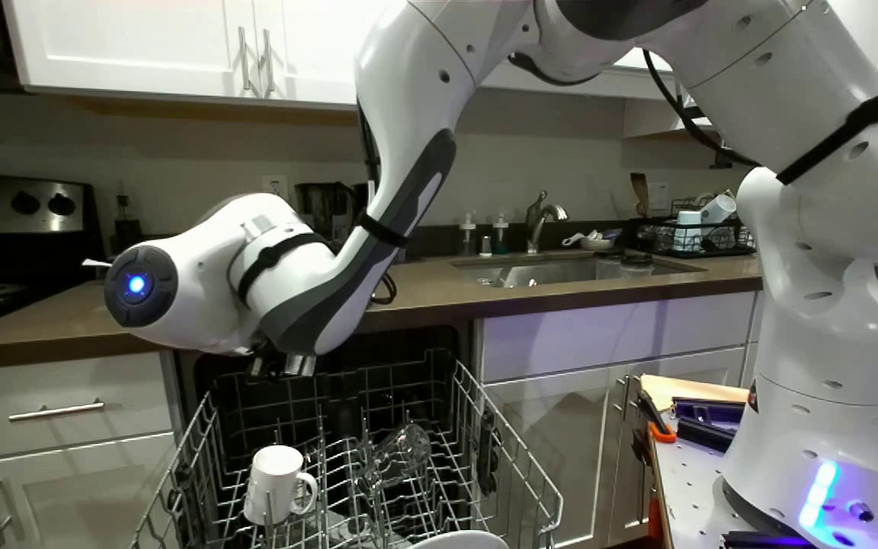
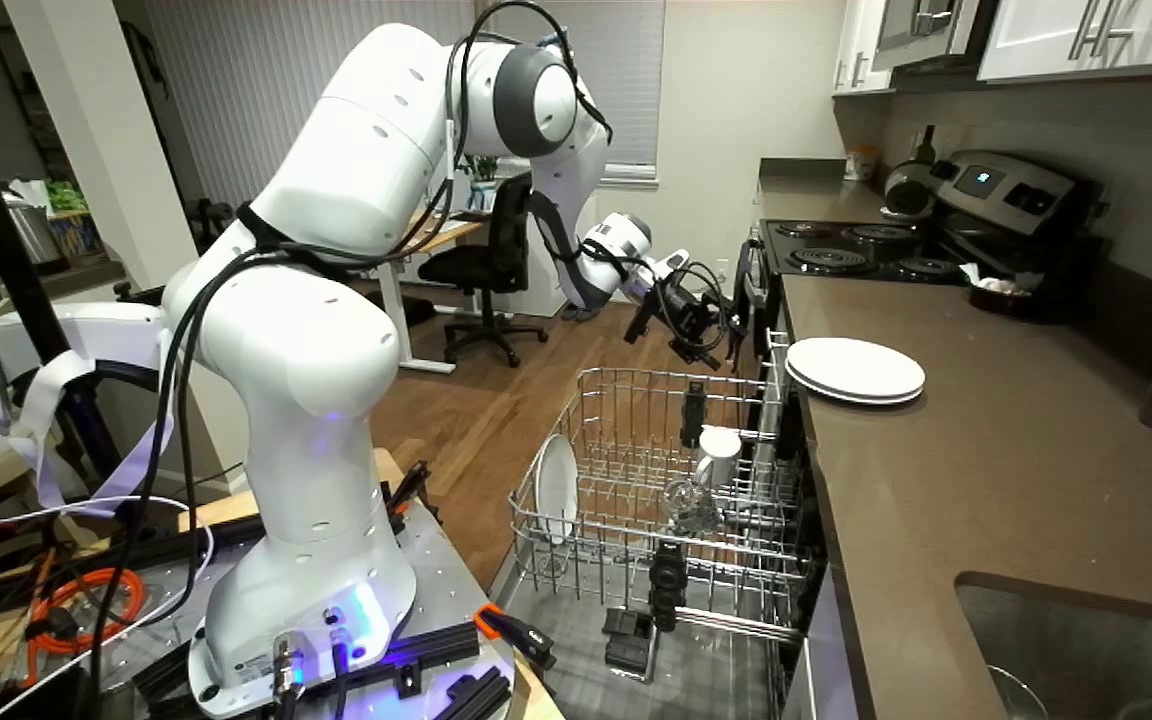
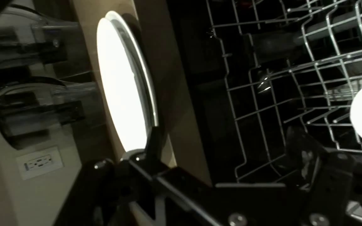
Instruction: Pick up the plate on top and put it in the kitchen plate holder
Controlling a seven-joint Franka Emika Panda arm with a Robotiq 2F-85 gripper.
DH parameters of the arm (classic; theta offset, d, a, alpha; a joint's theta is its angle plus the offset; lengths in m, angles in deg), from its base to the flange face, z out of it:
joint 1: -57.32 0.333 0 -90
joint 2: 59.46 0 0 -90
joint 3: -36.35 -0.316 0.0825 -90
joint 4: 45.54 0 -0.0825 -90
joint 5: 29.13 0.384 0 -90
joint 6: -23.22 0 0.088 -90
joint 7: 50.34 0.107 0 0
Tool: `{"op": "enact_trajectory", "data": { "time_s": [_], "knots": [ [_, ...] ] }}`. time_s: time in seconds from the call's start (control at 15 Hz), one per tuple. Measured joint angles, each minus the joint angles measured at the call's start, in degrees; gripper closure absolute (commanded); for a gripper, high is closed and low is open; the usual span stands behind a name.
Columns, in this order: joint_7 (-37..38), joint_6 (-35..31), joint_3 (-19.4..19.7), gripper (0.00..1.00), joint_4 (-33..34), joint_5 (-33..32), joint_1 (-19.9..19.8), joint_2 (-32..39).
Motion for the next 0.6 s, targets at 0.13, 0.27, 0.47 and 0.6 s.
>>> {"op": "enact_trajectory", "data": {
  "time_s": [0.13, 0.27, 0.47, 0.6],
  "knots": [
    [0.0, 4.9, 0.1, 0.00, 3.4, -0.6, 0.6, 1.9],
    [0.0, 10.5, 0.1, 0.00, 5.9, -0.7, 1.7, 3.2],
    [0.0, 17.5, 0.3, 0.00, 8.6, -2.0, 3.1, 4.7],
    [0.0, 19.6, 0.4, 0.00, 10.1, -4.1, 3.2, 5.9]
  ]
}}
